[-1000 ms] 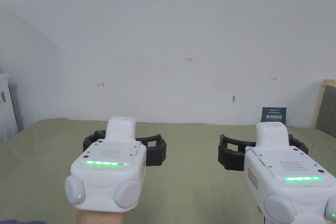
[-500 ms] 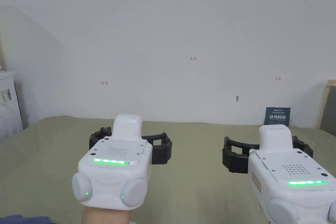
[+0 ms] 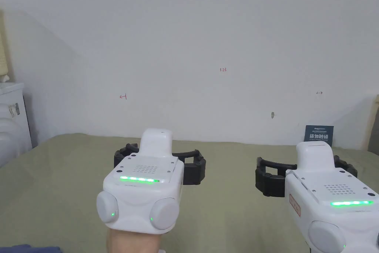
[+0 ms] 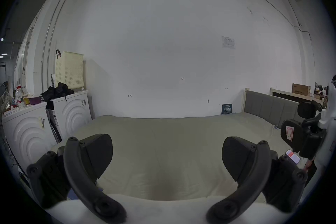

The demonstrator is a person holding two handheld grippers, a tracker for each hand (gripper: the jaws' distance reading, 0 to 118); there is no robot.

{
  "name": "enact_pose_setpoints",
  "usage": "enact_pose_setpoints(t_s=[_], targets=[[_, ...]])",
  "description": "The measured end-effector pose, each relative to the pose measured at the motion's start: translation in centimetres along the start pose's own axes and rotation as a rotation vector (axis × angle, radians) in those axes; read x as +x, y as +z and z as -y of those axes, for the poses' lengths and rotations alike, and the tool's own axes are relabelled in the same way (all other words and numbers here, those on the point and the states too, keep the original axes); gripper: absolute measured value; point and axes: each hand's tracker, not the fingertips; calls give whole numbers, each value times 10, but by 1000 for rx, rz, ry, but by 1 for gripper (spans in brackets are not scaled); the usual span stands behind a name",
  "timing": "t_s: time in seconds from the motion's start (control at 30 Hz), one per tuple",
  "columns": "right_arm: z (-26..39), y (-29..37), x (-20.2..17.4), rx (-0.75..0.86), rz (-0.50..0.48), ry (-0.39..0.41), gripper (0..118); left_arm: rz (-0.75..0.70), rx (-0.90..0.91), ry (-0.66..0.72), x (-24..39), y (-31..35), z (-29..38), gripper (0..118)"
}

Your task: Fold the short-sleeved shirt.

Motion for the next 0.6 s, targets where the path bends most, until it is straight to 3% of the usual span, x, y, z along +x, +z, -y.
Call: enact_pose_setpoints(t_s=[0.33,0.43,0.6], targets=[[0,-13,-1,32,38,13,118,-3,3,-10,2,-4,0,118],[1,-18,-1,16,81,63,118,-1,-2,-5,1,-9,2,118],[2,-17,7,12,61,14,118,0,-10,-10,1,-10,4,118]])
